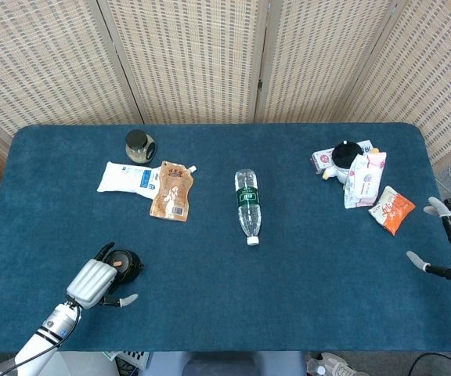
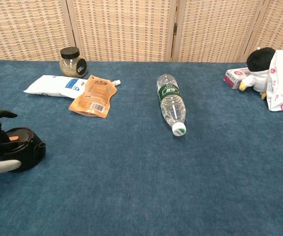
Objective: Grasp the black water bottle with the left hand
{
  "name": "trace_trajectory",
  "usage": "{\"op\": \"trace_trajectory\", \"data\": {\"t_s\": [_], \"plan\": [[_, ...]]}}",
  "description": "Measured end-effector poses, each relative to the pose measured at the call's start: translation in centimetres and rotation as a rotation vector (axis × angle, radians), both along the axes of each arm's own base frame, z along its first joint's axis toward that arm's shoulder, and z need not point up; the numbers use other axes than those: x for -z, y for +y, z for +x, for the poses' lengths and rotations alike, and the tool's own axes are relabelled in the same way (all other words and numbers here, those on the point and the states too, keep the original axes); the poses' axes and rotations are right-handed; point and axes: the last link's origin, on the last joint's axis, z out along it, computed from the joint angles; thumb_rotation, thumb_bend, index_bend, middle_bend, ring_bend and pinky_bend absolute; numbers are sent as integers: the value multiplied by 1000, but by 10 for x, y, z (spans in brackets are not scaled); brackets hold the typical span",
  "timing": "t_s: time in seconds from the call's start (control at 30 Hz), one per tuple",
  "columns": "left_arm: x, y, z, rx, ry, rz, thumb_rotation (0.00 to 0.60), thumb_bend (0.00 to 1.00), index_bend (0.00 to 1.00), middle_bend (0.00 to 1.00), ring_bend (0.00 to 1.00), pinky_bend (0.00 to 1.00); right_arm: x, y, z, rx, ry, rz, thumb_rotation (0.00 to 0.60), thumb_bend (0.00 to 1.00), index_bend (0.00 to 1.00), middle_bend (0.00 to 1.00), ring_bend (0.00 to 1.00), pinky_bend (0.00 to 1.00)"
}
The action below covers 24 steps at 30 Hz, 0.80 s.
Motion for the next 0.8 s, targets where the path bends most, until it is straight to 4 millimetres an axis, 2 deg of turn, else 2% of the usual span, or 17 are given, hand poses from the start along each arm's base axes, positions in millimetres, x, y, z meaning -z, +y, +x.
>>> {"op": "trace_trajectory", "data": {"t_s": [0.23,0.27,0.37,0.4,0.5,0.8], "plan": [[-2,15,8,-11,-48,41,102,149,976,1000,820,0,-1,-1,-2,5,-5,-6,600,169,102,253,138,106],[-2,16,9,-14,-52,47,110,149,984,1000,827,0,0,-1,-3,5,-5,-6,600,169,102,253,138,106],[-3,20,10,-32,-72,74,191,149,998,1000,842,0,0,-1,-4,8,-9,-6,600,169,102,253,138,106],[-3,21,10,-39,-77,83,202,148,1000,1000,847,0,-1,-1,-5,9,-10,-6,600,169,102,253,138,106],[-4,24,10,-67,-99,104,156,148,1000,1000,860,0,-1,-2,-5,11,-12,-7,600,169,102,253,137,106],[-20,28,13,-149,-201,186,79,152,1000,1000,881,12,0,-3,-5,9,-12,-7,600,169,102,253,138,106]]}}
